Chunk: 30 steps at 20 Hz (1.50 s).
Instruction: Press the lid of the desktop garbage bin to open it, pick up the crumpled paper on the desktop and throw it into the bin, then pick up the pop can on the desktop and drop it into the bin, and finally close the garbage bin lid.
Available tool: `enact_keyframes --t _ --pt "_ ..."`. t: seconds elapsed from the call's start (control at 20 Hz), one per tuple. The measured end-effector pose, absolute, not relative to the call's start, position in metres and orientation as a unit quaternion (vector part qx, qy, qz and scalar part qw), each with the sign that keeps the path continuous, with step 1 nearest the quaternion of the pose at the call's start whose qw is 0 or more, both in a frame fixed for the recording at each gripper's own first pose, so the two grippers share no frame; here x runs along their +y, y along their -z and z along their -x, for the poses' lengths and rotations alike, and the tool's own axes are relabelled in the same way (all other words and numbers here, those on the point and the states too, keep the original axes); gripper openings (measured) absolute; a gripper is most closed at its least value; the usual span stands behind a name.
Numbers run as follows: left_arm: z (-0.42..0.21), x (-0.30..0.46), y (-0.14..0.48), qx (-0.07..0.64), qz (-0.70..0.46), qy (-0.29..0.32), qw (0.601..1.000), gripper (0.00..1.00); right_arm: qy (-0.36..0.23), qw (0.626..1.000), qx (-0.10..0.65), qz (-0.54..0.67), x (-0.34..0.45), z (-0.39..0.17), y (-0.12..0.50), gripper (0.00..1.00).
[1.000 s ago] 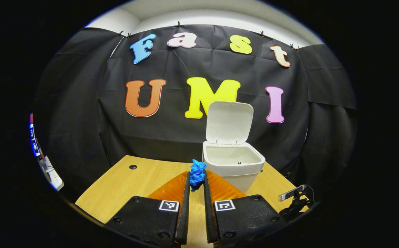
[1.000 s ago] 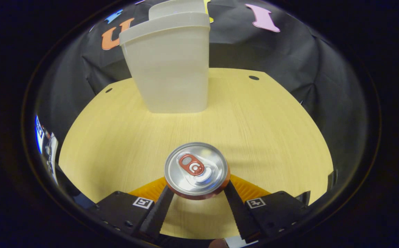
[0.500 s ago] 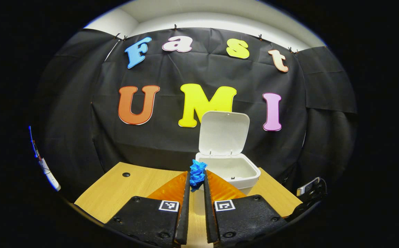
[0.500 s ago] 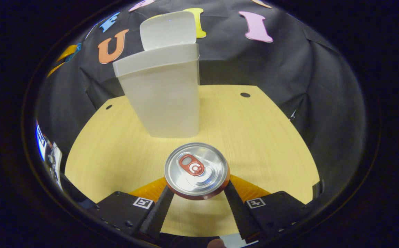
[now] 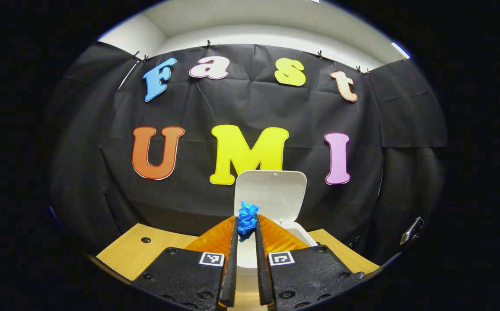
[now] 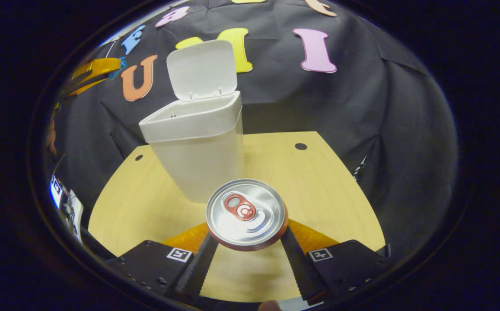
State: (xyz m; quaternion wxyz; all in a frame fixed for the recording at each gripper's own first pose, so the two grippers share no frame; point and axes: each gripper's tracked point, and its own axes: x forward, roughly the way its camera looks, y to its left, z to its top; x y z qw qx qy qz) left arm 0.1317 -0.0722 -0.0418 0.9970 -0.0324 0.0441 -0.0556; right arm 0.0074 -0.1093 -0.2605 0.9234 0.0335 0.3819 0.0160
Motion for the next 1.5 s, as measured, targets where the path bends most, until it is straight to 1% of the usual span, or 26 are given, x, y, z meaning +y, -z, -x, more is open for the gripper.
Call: enact_keyframes --t 0.45,0.7,0.75,0.8,0.85,0.9,0.95,1.0,1.05,1.15,1.2,1.5 --pt "-0.183 -0.092 0.084 0.083 0.038 0.056 0.994 0.23 -0.011 0.923 0.384 -0.025 -0.133 -0.034 0.261 0.82" --pt "-0.202 -0.096 0.104 0.100 0.036 0.056 0.993 0.26 -0.009 0.920 0.391 -0.026 -0.142 -0.043 0.268 0.82" --pt "-0.203 -0.100 0.109 0.107 0.036 0.061 0.992 0.30 -0.007 0.919 0.393 -0.028 -0.143 -0.044 0.269 0.82" --pt "-0.204 -0.101 0.115 0.114 0.033 0.064 0.991 0.39 -0.005 0.918 0.395 -0.032 -0.144 -0.046 0.270 0.82" --pt "-0.207 -0.102 0.117 0.119 0.031 0.067 0.990 0.36 -0.004 0.918 0.396 -0.035 -0.146 -0.046 0.270 0.82" --pt "-0.209 -0.101 0.120 0.123 0.031 0.067 0.990 0.39 -0.002 0.917 0.396 -0.034 -0.147 -0.046 0.270 0.82" --pt "-0.206 -0.103 0.122 0.125 0.035 0.069 0.989 0.59 -0.001 0.918 0.396 -0.032 -0.147 -0.047 0.270 0.82" --pt "-0.206 -0.104 0.123 0.125 0.038 0.071 0.989 0.54 -0.001 0.917 0.397 -0.031 -0.146 -0.047 0.269 0.82" --pt "-0.206 -0.104 0.123 0.126 0.038 0.072 0.989 0.63 -0.001 0.917 0.398 -0.031 -0.145 -0.047 0.269 0.82" --pt "-0.205 -0.102 0.124 0.128 0.033 0.071 0.989 0.95 0.000 0.917 0.397 -0.029 -0.144 -0.048 0.267 0.82" --pt "-0.203 -0.102 0.124 0.129 0.033 0.073 0.988 0.99 0.000 0.918 0.395 -0.028 -0.143 -0.049 0.265 0.82" --pt "-0.186 -0.085 0.119 0.128 0.024 0.071 0.989 1.00 -0.010 0.924 0.383 -0.012 -0.130 -0.049 0.247 0.82"
